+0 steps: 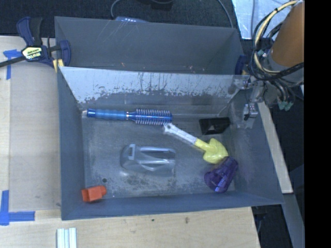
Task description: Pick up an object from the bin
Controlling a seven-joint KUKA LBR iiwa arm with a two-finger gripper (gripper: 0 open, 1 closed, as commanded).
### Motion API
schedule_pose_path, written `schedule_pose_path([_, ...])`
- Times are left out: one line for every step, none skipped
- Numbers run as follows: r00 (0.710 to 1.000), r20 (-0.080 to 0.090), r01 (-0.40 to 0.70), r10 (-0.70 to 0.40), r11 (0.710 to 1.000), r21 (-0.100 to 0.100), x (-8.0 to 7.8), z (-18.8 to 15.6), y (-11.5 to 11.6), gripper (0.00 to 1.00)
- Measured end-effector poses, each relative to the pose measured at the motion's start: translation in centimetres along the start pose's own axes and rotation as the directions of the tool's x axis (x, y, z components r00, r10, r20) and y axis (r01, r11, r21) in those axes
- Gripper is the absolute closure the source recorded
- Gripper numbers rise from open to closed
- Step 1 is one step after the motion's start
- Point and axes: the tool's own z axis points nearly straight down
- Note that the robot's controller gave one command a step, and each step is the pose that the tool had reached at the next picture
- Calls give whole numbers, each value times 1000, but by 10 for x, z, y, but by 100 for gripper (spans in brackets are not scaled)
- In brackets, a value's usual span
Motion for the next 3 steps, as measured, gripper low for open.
schedule_pose_path([999, 6, -34, 34, 999, 1, 3, 47, 2, 0])
schedule_pose_path([999, 6, -35, 35, 999, 1, -1, 115, 8, 0])
schedule_pose_path([1000, 7, -10, 10, 1000, 1, 3, 155, -6, 0])
